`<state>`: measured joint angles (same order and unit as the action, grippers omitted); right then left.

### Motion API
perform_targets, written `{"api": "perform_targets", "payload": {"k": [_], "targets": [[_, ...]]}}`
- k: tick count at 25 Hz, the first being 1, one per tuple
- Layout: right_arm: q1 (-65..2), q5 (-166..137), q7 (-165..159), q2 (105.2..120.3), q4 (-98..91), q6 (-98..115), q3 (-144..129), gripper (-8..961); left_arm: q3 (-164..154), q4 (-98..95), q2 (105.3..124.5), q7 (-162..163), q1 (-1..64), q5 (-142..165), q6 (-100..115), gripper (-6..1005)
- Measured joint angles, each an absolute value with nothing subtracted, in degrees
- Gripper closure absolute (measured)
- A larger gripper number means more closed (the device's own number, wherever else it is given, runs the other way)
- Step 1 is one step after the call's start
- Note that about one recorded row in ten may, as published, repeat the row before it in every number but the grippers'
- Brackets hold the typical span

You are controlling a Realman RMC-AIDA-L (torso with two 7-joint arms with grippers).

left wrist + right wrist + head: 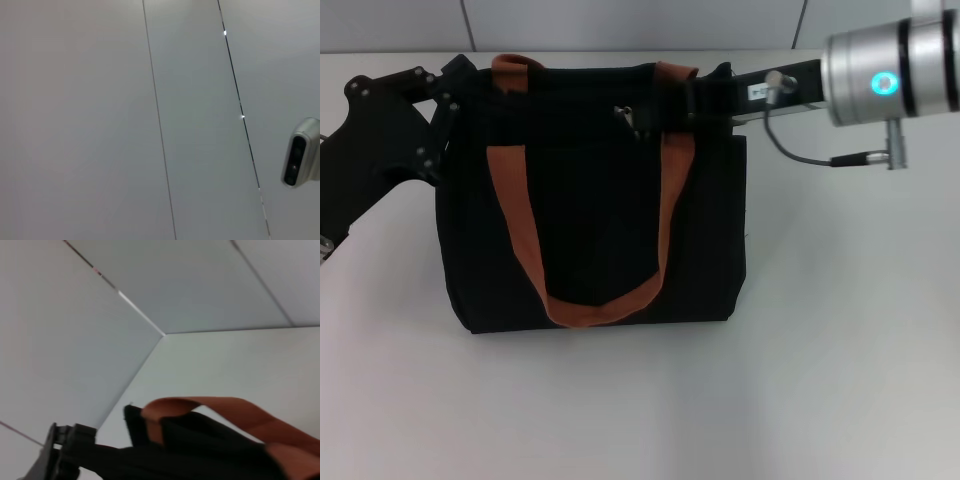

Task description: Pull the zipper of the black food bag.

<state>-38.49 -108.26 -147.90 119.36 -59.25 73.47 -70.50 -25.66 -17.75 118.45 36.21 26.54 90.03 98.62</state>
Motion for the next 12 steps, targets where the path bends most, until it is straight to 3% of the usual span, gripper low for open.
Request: {"api": "perform_targets", "payload": {"k": [12], "targets": [[-34.29,-105.41,-145.51,119.25,-61.28,76.93,-66.04,819,-25.66,-17.84,118.38,36.21,26.46,89.45,98.30,950]]}}
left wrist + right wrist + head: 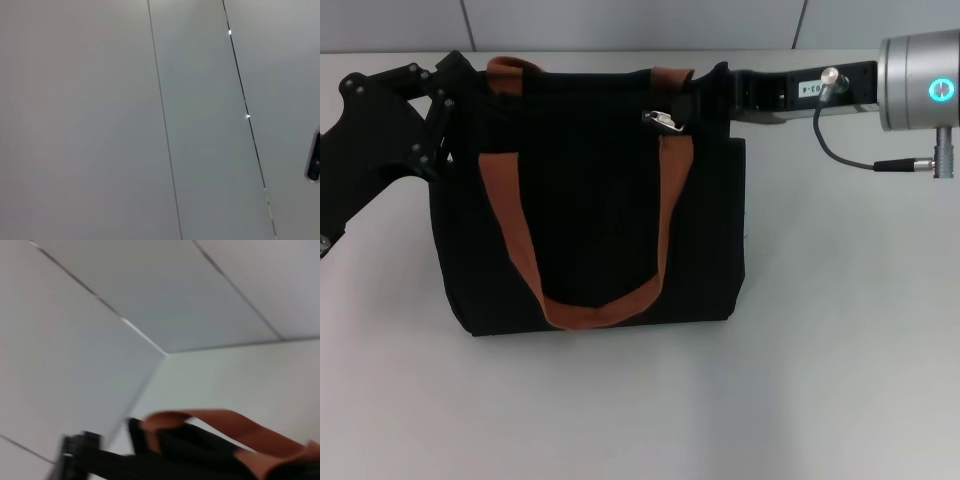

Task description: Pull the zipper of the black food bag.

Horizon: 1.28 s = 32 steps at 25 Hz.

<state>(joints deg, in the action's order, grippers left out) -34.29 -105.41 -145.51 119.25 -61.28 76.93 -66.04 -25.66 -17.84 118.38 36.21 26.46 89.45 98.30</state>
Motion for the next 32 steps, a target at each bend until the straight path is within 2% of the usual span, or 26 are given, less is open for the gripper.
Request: {"api": "perform_targets", "payload": {"k": [7,12,24,27,32], "targets": [[-33.98,-90.43,-122.93,119.15,-51.20,85.34,-57.95,790,-25.67,-17.76,118.45,36.33,26.12,89.39,98.03,948],[-34.03,-85.33,-104.55,119.17,-44.33,94.41,-55.87,597,-25.79,-17.75,118.47,37.31,25.99,89.39,98.05,948],[-28.59,-90.09,-67.50,119.13,-32.41,108.61,-56.45,359,-26.10,-17.78,118.39,43.73,25.88,89.62,96.58,945],[-27.26,-95.76,-57.27,119.23,-27.23,106.66,-56.39,255,-26.17,-17.89,118.29,46.11,25.83,89.96,95.74,945],[-27.22,-99.56,-51.39,119.21,-22.85,101.62,-56.63,255,-26.35,-18.02,118.21,47.48,25.29,91.04,95.82,944]]}}
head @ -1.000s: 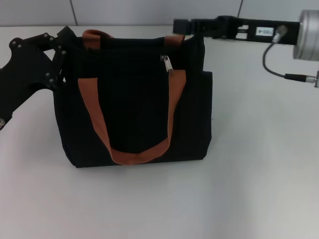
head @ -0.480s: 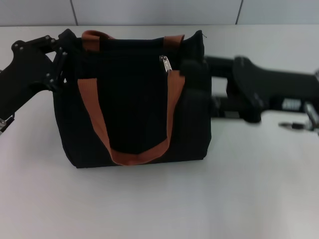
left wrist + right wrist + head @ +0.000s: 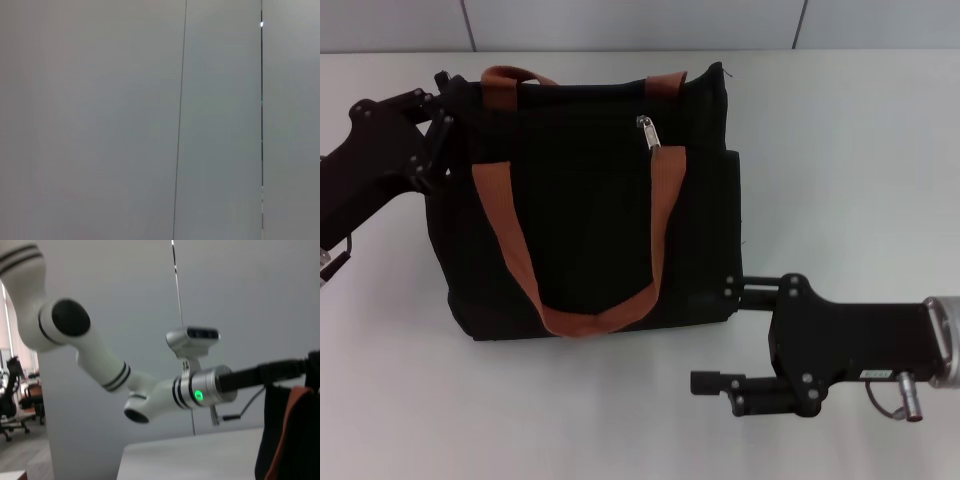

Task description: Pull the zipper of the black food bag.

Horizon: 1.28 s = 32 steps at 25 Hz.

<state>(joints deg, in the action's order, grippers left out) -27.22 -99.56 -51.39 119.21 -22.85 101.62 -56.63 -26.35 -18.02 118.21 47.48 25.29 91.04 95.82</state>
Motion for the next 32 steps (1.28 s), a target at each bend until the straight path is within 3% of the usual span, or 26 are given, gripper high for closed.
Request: {"api": "perform_targets", "payload": {"k": [11,14,15,17,20,21,24,27,30,32], "targets": [[-27.63,-100.19,-50.29,119.27,-22.24,100.70,-56.79,257,-26.03,-18.34,118.26,50.46,23.78,90.96,95.55,942],[-27.89,-100.20,-50.18,119.30,-22.21,100.51,-56.78,257,-26.50,-21.45,117.42,55.61,22.83,92.60,95.29,942],[-28.03,-100.20,-50.15,119.34,-22.20,100.46,-56.78,257,-26.98,-25.34,115.73,61.73,22.07,96.21,95.74,941],[-28.15,-100.20,-50.14,119.36,-22.23,100.44,-56.77,257,-27.02,-26.55,115.00,64.07,21.83,97.67,96.24,941],[-28.39,-100.20,-50.13,119.36,-22.28,100.39,-56.78,257,-26.91,-28.96,109.76,71.09,20.90,102.44,102.94,704],[-28.39,-100.20,-50.13,119.36,-22.28,100.39,-56.78,258,-26.91,-28.96,109.76,71.09,20.90,102.44,102.94,664],[-28.58,-100.20,-50.12,119.35,-22.20,100.05,-56.77,258,-26.35,-28.83,107.29,72.90,20.11,102.33,109.95,543],[-28.69,-100.20,-50.11,119.35,-22.18,99.69,-56.78,258,-25.88,-29.13,107.62,72.82,19.77,101.76,114.10,411],[-28.73,-100.20,-50.10,119.36,-22.15,99.66,-56.78,258,-29.10,-29.19,109.78,69.80,19.64,102.22,114.90,274],[-28.73,-100.20,-50.09,119.35,-22.15,99.64,-56.78,259,-30.99,-29.05,110.27,68.05,19.62,102.32,114.92,255]]}}
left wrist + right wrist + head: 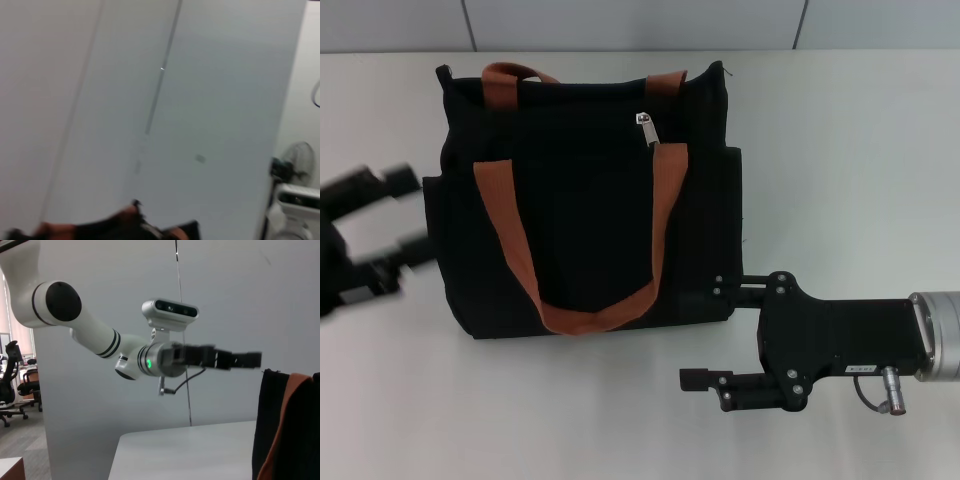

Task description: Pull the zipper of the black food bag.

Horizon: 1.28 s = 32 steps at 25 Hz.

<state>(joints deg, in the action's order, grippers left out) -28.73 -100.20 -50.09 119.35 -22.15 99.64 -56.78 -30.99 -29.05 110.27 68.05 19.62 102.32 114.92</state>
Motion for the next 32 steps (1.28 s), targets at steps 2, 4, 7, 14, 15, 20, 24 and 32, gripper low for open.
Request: {"api": "perform_targets", "payload": {"k": [2,4,7,14,15,20,24,32], "targets": [[-28.73,-100.20,-50.10,119.35,-22.14,99.60,-56.78,259,-34.50,-28.87,111.20,65.21,19.38,102.43,114.87,236],[-28.65,-100.20,-50.09,119.36,-22.11,99.47,-56.82,259,-38.77,-28.85,112.35,62.34,18.89,102.86,114.22,217],[-28.68,-100.20,-50.04,119.42,-21.25,98.49,-57.34,259,-42.28,-28.90,113.53,60.66,18.65,105.43,112.34,188],[-30.65,-100.20,-47.80,119.61,-16.75,95.42,-58.77,260,-42.88,-28.70,115.73,55.19,18.33,111.87,108.32,169],[-30.89,-100.20,-47.76,119.61,-16.45,95.25,-58.84,260,-43.01,-28.52,115.74,55.09,18.32,111.89,108.29,169],[-31.07,-100.19,-47.73,119.62,-16.27,95.12,-58.89,260,-43.22,-28.28,115.64,54.94,18.29,111.93,108.24,169],[-31.10,-100.19,-47.64,119.62,-16.26,95.01,-58.89,259,-43.25,-28.22,115.85,54.40,18.28,111.97,107.86,169],[-31.11,-99.92,-47.10,119.62,-15.86,94.62,-58.89,259,-42.84,-28.21,116.23,54.32,18.27,111.98,107.80,169]]}}
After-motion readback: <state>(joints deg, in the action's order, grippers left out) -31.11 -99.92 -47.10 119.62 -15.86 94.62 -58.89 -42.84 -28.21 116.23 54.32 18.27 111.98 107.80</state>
